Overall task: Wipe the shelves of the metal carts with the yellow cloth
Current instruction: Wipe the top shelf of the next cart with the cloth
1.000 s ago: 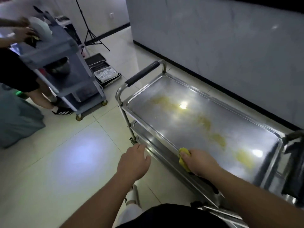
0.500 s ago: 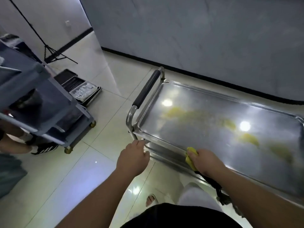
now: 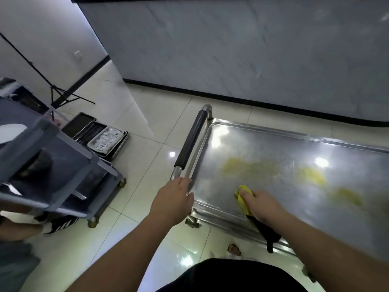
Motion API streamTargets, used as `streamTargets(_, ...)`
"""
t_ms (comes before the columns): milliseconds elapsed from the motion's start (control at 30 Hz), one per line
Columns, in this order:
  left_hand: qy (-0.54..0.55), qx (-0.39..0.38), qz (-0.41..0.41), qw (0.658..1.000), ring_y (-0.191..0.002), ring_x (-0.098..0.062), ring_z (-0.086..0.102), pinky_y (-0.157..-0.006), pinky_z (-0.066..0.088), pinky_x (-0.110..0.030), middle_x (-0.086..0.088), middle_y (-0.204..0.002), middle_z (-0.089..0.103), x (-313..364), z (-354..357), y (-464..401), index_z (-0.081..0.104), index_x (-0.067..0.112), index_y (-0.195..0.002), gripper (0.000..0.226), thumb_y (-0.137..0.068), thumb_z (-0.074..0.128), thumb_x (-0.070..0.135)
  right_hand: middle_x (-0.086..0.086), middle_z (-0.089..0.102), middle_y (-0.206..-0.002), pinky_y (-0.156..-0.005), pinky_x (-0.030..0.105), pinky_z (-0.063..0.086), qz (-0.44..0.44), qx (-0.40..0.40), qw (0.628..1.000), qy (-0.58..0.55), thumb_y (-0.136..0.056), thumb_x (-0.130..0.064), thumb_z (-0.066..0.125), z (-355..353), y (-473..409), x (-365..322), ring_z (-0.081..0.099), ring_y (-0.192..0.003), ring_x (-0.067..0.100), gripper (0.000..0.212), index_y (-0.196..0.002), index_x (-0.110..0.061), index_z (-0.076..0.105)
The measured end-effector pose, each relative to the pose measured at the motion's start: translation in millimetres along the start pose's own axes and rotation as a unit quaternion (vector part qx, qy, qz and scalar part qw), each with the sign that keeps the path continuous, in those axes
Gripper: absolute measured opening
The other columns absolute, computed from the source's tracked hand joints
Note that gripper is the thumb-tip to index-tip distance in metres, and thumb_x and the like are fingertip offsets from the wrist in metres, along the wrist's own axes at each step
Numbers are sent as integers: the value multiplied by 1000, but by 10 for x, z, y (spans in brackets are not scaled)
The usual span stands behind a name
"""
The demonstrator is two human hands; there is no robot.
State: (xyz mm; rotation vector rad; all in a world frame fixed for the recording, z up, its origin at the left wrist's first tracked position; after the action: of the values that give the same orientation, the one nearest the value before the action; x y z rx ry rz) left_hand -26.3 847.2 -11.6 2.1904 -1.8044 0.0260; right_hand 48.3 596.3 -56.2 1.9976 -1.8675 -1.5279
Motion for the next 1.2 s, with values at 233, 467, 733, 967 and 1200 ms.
streamTargets(233,-9,8,42,999,-123,-19,56,-102,48,-37,3,-143,55,-86,-110,-574,50,24,-146,44,-105,44,40,11,68,-110,-88,36,46,42,9,999,12,-105,-63,33,84,-390,58,59,-91,25,61,-116,-13,68)
streamTargets(467,-22,23,165,986,-141,-18,44,-117,35,-38,3,-151,50,-16,-126,-1428,50,23,-148,51,-105,35,46,-1,66,-98,-79,34,47,60,62,996,-38,-105,-59,38,342,-617,-28,62,-92,21,47,-112,-21,65)
streamTargets(733,-52,-31,306,950,-160,-11,3,-128,-4,-32,5,-171,23,-31,174,-2200,37,29,-159,54,-109,31,49,-6,64,-88,-81,45,56,59,122,991,-10,-98,-75,25,765,-1205,-445,64,-82,20,59,-103,-28,61)
streamTargets(967,-24,-30,314,949,-159,-7,9,-130,3,-37,8,-168,31,-106,326,-2290,38,30,-159,61,-106,19,54,1,64,-108,-76,42,47,-62,212,962,158,-104,-49,33,1298,-1656,-893,58,-95,27,43,-125,-21,59)
streamTargets(1200,-25,-14,319,947,-158,-8,16,-129,9,-39,8,-165,37,-104,351,-2294,40,27,-158,59,-107,23,52,-5,38,-165,-121,46,25,-153,160,953,208,-106,-46,44,2270,-1391,-691,29,-155,24,56,-157,-26,35)
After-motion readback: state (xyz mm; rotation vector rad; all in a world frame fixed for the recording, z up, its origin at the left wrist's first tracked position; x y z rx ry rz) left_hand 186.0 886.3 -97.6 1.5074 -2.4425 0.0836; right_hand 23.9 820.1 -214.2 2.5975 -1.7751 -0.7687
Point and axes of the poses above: each hand's wrist, its own y-axis away from the middle knuckle, its own z-axis out of the palm, x = y × z, the point moved 7 cm from there along -y, towards the middle knuckle
